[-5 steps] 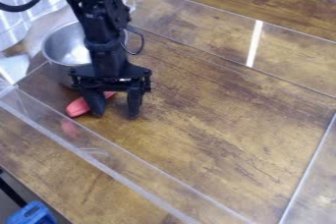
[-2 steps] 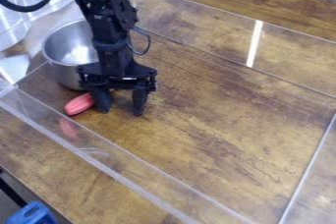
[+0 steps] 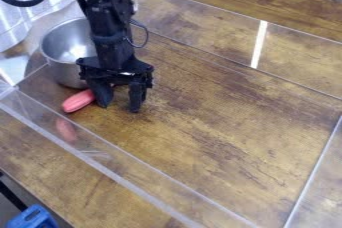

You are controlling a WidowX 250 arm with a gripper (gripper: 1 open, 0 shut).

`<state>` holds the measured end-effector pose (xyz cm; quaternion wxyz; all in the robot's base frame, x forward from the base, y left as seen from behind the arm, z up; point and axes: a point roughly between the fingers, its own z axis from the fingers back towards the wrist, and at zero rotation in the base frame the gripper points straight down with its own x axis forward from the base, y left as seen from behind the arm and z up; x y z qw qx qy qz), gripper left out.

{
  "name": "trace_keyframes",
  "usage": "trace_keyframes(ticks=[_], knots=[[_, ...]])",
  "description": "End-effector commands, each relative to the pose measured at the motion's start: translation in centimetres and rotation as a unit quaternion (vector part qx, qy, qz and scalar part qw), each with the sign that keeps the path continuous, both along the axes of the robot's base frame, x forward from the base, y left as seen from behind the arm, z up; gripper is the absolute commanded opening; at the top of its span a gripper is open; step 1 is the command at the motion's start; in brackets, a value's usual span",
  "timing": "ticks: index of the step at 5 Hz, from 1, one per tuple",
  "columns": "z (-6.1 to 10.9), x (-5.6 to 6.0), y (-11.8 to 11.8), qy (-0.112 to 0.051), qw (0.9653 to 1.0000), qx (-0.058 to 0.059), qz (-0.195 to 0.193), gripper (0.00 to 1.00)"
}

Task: Move the pink spoon to the left side of the table

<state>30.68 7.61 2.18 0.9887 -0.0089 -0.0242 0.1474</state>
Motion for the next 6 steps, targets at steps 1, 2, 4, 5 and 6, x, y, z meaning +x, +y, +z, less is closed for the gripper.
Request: trace_keyframes(ticks=[1,2,4,5,6], knots=[[1.7,0.9,1.0,-0.021,0.9996,0.006,-0.017,0.0],[2.1,1.2,0.5,-0.021,0.9988,0.006,-0.043,0.0],[3.4,0.9,1.7,-0.021,0.9962,0.005,-0.084,0.0],[3.3,0.8,2.8,-0.021,0.9939,0.005,-0.108,0.0],[3.2,0.6,3.8,-0.022,0.9911,0.005,-0.131,0.0]])
